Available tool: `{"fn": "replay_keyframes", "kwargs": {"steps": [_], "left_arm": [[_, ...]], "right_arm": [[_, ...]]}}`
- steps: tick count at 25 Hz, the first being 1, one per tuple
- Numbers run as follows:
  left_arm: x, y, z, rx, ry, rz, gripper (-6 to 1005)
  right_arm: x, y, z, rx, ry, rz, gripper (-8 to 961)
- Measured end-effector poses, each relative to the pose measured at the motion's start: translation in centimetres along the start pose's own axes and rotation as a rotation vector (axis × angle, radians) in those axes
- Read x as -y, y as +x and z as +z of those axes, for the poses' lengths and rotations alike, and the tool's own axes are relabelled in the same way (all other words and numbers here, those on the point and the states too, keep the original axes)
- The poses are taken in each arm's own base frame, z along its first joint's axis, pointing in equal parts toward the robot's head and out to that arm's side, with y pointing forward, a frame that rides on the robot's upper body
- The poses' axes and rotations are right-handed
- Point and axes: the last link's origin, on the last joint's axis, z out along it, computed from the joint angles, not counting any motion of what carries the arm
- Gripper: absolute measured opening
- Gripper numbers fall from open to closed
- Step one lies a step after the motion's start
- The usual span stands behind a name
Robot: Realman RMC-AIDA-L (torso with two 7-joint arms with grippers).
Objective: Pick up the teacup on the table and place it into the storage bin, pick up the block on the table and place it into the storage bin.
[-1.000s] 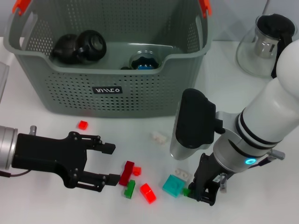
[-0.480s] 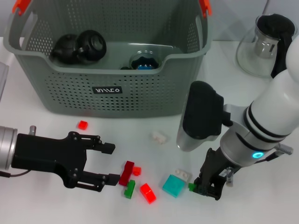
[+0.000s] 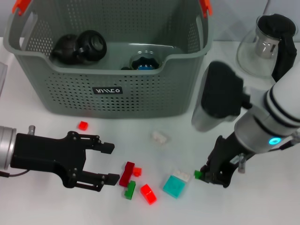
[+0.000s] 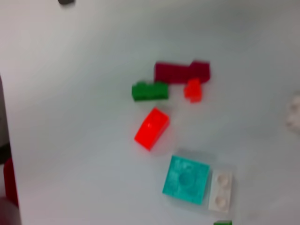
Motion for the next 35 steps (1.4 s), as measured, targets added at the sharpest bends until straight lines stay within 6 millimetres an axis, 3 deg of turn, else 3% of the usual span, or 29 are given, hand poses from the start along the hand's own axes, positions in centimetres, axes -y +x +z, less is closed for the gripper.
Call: {"fn": "replay_keyframes", "kwargs": {"steps": [4,12,22,29,35], "left_arm": [[0.1,-0.1,-0.2,-0.004,0.011,-0.004,786],[0.2,0.0,-0.3,-0.007,0.016,0.006,786],[0.2,-0.1,-0.5,-0.012,0.021,0.006,785],[0.3,0.1,-0.4,-0.012,0.021,0.012,785],[0.2,0.1,-0.4,-0.013,0.019,0.013,785]], "right_arm": [[-0.1,-1.0,-2.1,0.037,-0.003,-0.013,107],[-0.6,-5.7,-6.7,0.179,0.023,-0.118,106],[2.1,-9.8,-10.9,0.368,0.182,-0.180,106],[4.5,-12.0,-12.3,0.488,0.325,-0.160,106],[7.1,-13.3,-11.5,0.543,0.402,-0.098,107]]}}
